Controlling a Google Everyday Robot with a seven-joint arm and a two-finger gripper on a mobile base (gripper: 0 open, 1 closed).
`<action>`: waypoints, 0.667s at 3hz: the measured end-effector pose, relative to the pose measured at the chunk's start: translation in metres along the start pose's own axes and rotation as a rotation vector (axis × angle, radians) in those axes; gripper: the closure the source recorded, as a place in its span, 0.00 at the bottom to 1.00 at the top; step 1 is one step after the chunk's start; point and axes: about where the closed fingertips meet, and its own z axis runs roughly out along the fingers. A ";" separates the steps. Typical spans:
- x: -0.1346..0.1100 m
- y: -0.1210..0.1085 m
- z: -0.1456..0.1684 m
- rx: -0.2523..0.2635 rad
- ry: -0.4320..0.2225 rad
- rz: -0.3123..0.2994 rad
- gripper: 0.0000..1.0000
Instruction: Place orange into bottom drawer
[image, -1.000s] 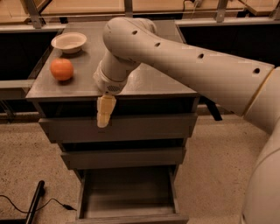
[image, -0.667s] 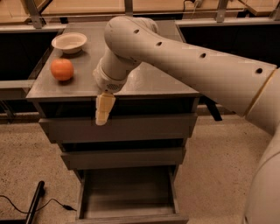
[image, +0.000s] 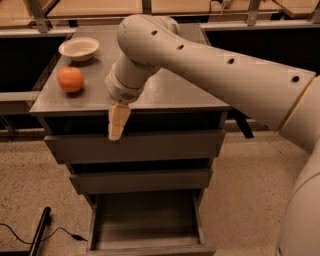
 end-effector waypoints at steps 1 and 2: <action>-0.004 -0.016 -0.015 0.028 0.005 -0.015 0.00; -0.014 -0.041 -0.029 0.065 -0.040 -0.018 0.00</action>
Offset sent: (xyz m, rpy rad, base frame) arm 0.0530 0.0095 0.0803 0.1267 -0.0980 -0.0063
